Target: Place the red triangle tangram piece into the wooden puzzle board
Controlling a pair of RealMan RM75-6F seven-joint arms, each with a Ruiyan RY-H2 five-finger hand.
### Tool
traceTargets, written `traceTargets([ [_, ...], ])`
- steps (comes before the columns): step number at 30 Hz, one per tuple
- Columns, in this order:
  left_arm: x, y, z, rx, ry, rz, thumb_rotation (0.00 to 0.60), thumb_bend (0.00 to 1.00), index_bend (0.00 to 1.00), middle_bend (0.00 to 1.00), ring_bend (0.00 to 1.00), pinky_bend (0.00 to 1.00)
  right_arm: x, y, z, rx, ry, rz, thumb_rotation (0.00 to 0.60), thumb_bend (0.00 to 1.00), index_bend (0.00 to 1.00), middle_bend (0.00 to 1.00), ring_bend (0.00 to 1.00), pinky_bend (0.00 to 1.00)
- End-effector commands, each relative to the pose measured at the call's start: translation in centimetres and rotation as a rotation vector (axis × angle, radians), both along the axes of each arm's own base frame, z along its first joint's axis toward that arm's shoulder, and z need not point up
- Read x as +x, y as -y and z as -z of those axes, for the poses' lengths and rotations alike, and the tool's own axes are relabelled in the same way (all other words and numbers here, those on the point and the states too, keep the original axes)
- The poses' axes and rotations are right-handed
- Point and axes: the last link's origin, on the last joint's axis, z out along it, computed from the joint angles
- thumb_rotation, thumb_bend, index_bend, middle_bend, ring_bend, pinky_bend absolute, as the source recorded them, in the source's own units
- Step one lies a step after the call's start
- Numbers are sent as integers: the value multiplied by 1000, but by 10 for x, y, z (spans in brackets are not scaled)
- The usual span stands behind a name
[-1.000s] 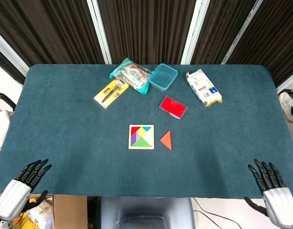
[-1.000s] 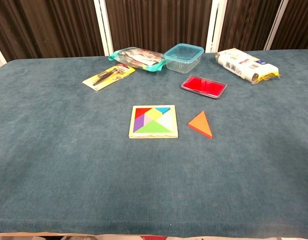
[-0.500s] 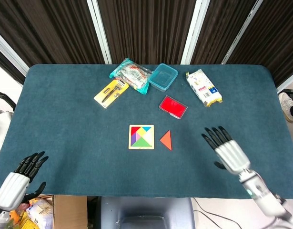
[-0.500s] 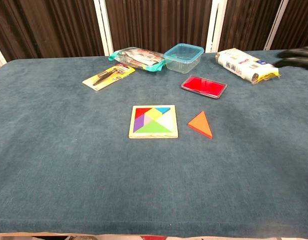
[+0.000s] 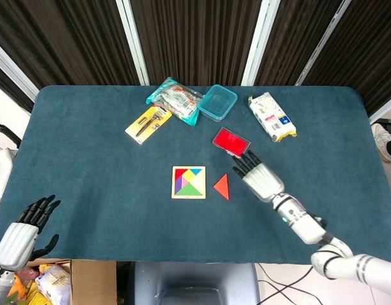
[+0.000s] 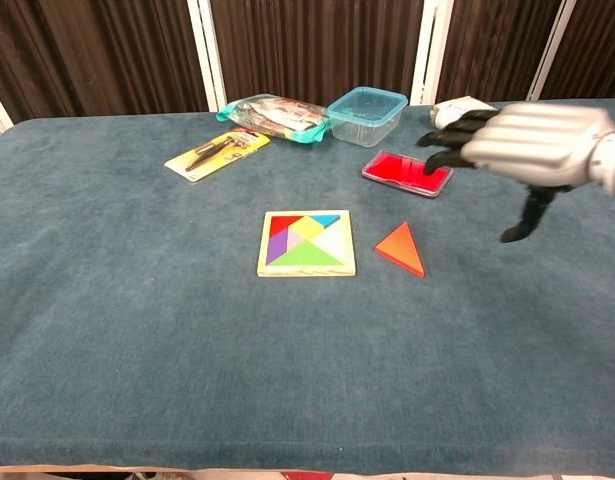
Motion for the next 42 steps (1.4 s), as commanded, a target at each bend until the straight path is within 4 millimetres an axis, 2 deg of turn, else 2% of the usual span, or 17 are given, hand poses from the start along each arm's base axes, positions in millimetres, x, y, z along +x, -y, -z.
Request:
traceTargets([
  [1,-1,0,-1,1,2,-2,600,412,0,0,0,134,8,7,21,31,-35,-20,600,250,326,0,0,0],
  [12,-2,0,-3,1,13,-2,600,410,0,0,0,135,26,14,57,77,-69,-52,600,326,362,0,0,0],
  [30,-3,2,-6,-2,23,2,600,414,0,0,0,137,27,15,71,77,-127,-42,600,382,423,0,0,0],
  [38,-3,2,-7,-4,24,3,600,413,0,0,0,137,27,15,74,67,-141,-45,600,385,509,0,0,0],
  [42,-2,3,-7,-3,25,5,600,413,0,0,0,136,28,16,74,61,-139,-39,600,385,521,0,0,0],
])
